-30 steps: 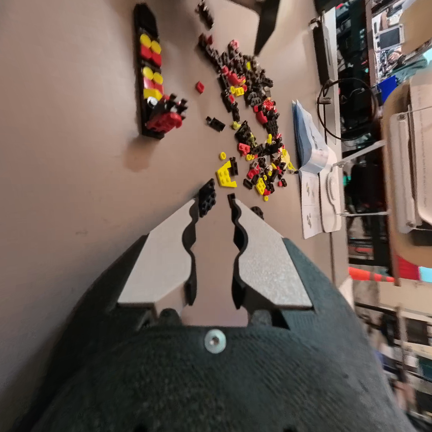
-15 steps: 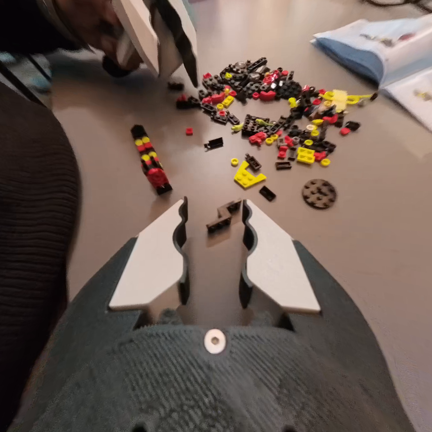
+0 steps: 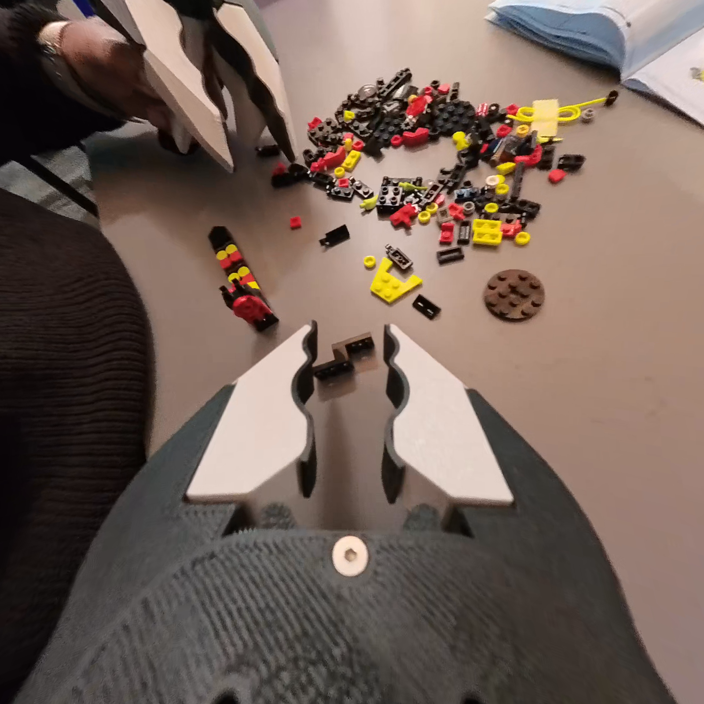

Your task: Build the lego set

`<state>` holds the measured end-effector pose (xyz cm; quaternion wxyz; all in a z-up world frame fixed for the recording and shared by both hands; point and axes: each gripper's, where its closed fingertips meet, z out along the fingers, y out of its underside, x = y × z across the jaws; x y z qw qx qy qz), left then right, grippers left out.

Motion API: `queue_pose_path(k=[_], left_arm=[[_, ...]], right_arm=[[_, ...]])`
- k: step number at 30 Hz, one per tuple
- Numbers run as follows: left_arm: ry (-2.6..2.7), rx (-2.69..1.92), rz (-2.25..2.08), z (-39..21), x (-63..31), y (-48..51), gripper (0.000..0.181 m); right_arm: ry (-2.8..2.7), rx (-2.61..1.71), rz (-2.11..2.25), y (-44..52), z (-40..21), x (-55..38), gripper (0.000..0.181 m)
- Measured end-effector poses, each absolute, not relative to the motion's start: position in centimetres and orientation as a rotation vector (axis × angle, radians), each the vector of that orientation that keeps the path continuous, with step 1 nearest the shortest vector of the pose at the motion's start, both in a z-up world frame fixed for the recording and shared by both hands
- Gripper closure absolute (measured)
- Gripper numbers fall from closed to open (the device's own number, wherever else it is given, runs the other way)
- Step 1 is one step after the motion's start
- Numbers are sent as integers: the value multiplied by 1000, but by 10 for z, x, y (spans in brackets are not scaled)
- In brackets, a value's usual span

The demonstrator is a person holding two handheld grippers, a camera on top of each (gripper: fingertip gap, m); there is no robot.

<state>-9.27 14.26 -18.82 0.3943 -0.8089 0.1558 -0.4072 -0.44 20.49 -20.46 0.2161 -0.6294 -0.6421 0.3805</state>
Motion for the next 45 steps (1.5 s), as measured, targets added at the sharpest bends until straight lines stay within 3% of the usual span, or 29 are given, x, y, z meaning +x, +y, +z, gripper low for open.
queue_pose_path(k=[12,15,27,34,42,45], left_arm=[[422,-2071,-1018,-193,-90,141,146],[423,-2075,-1016,-194,-90,141,146],[438,-2090,-1010,-196,-89,140,147],[441,-2089,-1007,-196,-89,140,147],[447,-2097,-1005,-198,-88,139,147],[452,-2100,-1004,-198,-88,139,147]], right_arm=[[-1902,-1807,927,200,-228,2,152],[-1913,-1746,835,205,-227,1,171],[-2157,-1062,348,189,-222,-1,170],[-2132,-1134,494,181,-218,-4,153],[-2063,-1615,930,177,-228,4,129],[-2056,-1638,980,176,-228,5,135]])
